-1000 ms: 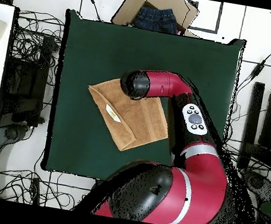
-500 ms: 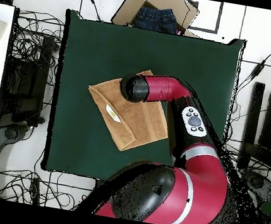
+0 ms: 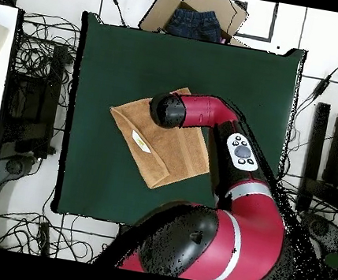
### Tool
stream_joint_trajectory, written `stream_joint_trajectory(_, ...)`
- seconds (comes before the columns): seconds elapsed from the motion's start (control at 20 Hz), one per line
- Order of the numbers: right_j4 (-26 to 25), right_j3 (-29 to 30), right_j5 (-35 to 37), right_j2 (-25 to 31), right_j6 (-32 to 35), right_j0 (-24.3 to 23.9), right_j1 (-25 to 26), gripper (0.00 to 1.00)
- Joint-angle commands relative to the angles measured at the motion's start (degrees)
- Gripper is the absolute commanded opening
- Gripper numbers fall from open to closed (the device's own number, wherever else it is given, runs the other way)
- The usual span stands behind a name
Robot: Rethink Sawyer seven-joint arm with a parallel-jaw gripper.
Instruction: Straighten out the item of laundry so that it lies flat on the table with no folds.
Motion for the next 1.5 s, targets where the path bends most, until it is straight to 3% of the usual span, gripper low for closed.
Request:
stream_joint_trajectory(0.05, -4.75, 3.63, -8.49, -2.31, 4.21, 0.67, 7.57, 1.00)
stream_joint_trajectory(0.1, -4.78, 4.07, -9.70, -1.58, 3.72, -0.12, 7.73, 0.00)
stream_joint_trajectory(0.85, -2.73, 4.84, -9.20, -2.25, 5.05, 0.28, 7.07, 0.00)
stream_joint_trajectory(1.05, 0.22, 2.43, -0.96, 0.34, 0.33, -1.07, 6.83, 0.00)
stream_joint_trajectory(1.3, 5.25, -4.48, 15.29, 2.77, -7.30, -1.35, 4.08, 0.00)
stream_joint_trajectory(1.5, 7.26, -10.11, 24.14, 4.41, -11.98, -2.65, 2.84, 0.00)
